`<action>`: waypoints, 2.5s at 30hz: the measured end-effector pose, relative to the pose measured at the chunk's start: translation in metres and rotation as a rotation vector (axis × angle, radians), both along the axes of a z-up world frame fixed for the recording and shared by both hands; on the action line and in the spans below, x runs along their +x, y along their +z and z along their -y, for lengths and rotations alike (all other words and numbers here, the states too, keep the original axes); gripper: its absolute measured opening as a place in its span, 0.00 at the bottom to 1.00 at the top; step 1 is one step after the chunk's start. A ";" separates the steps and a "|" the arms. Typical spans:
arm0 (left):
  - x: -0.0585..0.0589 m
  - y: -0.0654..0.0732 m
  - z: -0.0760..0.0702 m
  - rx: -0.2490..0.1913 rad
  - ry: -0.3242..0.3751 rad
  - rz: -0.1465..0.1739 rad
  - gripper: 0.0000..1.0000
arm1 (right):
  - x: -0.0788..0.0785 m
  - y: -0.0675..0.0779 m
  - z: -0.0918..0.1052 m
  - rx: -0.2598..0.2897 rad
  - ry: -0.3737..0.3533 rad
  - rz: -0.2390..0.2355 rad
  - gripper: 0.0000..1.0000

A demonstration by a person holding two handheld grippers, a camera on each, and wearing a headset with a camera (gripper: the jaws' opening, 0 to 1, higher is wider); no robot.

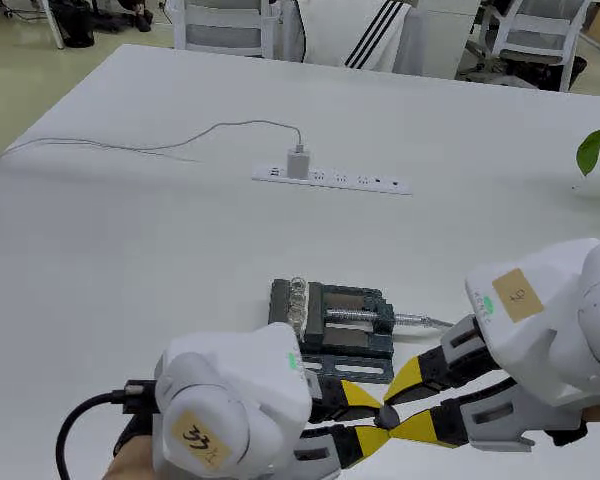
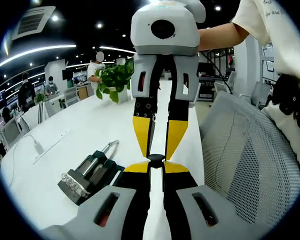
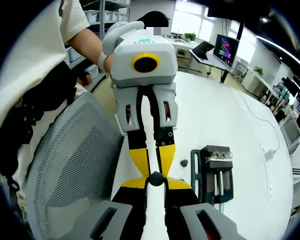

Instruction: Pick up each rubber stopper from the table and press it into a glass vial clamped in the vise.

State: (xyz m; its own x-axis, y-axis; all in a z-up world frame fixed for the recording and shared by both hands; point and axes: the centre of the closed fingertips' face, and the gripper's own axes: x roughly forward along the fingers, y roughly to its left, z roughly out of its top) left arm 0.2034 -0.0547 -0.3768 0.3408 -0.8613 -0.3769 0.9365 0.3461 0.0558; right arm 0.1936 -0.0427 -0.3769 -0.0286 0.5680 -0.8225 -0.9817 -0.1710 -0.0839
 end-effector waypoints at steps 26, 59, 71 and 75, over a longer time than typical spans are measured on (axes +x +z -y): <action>-0.001 -0.003 -0.002 -0.003 -0.009 -0.001 0.05 | -0.001 -0.001 -0.001 -0.008 0.006 -0.042 0.07; 0.030 -0.033 -0.098 -0.008 0.463 -0.104 0.97 | 0.036 -0.021 -0.004 -0.067 0.031 -0.037 0.07; 0.030 -0.034 -0.106 -0.014 0.499 -0.136 0.99 | 0.057 -0.019 -0.013 -0.128 0.073 -0.001 0.07; 0.031 -0.034 -0.108 -0.021 0.500 -0.139 0.97 | 0.074 -0.013 -0.019 -0.156 0.084 0.016 0.06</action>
